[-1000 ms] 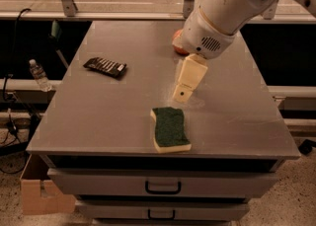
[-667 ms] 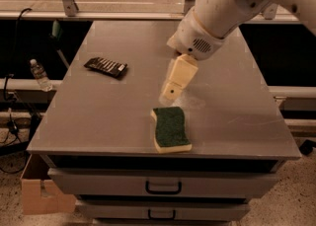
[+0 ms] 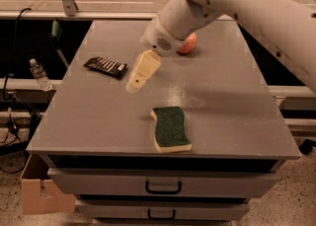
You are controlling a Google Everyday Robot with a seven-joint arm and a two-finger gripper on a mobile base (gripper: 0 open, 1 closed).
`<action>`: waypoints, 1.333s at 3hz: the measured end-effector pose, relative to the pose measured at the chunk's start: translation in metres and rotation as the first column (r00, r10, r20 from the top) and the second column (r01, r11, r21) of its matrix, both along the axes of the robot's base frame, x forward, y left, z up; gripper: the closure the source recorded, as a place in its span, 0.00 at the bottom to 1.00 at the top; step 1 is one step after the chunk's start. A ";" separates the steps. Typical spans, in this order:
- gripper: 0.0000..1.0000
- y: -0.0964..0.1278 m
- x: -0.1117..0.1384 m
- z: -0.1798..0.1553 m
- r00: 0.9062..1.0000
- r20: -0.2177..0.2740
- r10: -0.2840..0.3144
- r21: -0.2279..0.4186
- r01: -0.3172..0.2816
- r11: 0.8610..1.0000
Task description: Pick rxbar chocolate
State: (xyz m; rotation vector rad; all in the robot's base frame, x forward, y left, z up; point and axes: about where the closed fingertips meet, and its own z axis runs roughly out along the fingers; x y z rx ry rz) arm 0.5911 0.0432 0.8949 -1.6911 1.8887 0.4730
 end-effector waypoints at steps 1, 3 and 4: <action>0.00 0.042 0.022 -0.016 1.000 -0.006 0.011 0.044 -0.011 0.999; 0.00 0.097 0.061 -0.043 1.000 0.009 -0.006 0.096 0.005 0.995; 0.23 0.106 0.082 -0.057 0.999 -0.009 -0.039 0.096 0.039 0.995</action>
Offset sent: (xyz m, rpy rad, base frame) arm 0.0665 0.1181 -0.0442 0.1156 -0.0073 -0.0057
